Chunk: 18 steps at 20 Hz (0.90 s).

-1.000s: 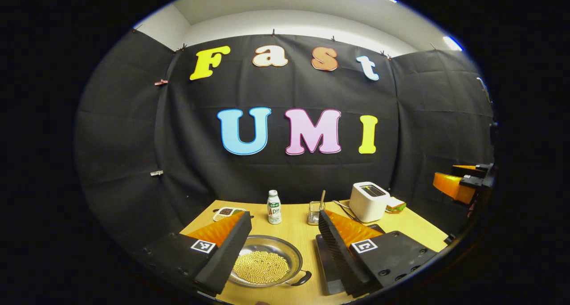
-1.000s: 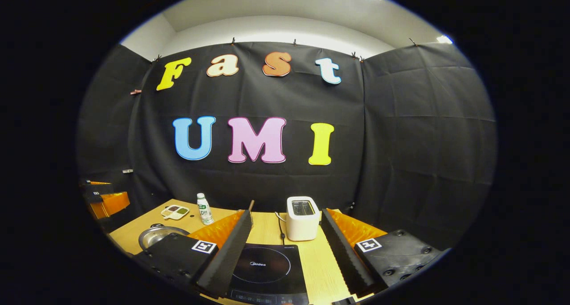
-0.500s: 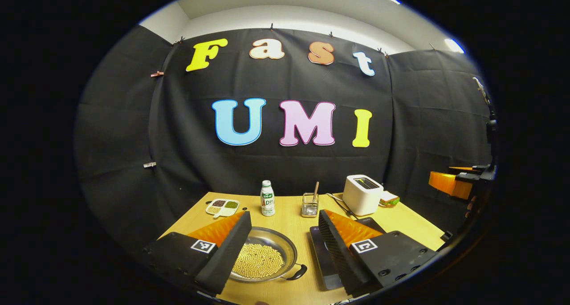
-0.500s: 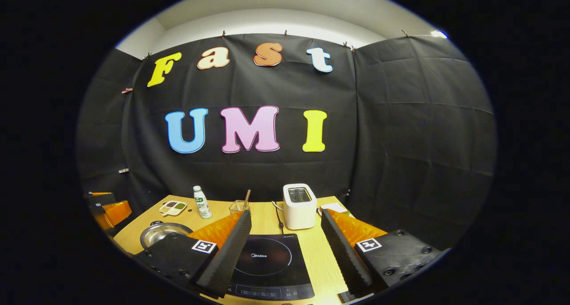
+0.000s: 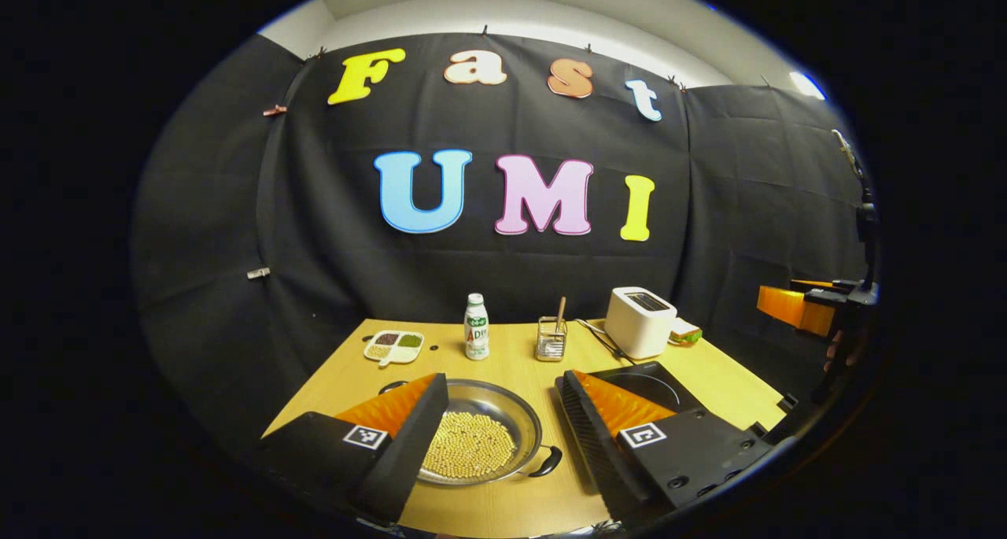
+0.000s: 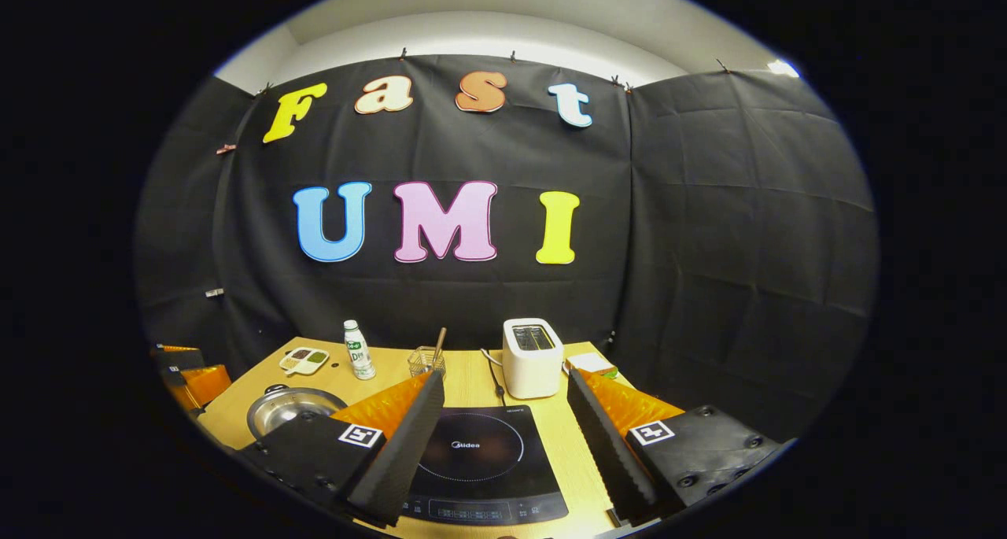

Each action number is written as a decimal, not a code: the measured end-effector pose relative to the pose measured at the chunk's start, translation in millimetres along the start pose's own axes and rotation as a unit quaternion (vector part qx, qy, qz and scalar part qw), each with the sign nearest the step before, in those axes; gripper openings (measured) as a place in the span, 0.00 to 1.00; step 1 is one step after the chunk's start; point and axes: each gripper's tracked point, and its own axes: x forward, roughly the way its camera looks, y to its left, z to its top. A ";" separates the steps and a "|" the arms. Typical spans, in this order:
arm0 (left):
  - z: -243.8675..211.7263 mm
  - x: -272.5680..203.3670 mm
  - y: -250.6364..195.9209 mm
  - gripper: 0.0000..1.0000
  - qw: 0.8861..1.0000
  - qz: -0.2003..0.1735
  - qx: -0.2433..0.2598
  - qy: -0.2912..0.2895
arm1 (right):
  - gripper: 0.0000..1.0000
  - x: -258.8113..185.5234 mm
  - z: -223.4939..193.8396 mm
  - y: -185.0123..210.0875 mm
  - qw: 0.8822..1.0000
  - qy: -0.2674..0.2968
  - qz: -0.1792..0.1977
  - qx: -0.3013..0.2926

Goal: First push the handle of the pot to place it horizontally, then grasp the pot with both hands and set it on the induction cooktop.

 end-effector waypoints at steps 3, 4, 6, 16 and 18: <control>-23.8 -4.0 26.4 0.81 0.999 -0.008 -0.017 0.027 | 0.98 -7.1 -2.8 15.2 1.000 0.006 0.001 -0.005; -34.7 -5.2 34.3 0.72 0.999 -0.010 -0.026 0.038 | 0.98 -8.4 -4.5 20.7 1.000 0.008 0.002 -0.009; -56.8 -9.5 52.8 0.56 0.997 -0.006 -0.045 0.067 | 0.98 -11.4 -8.5 30.0 1.000 0.015 0.005 -0.015; -124.6 -32.3 75.3 0.11 0.986 -0.015 -0.052 0.157 | 0.98 -3.7 -20.2 70.4 0.998 0.025 0.057 -0.032; -135.7 -29.1 68.4 0.08 0.983 -0.010 -0.047 0.176 | 0.98 4.4 -26.1 70.6 0.996 0.031 0.072 -0.033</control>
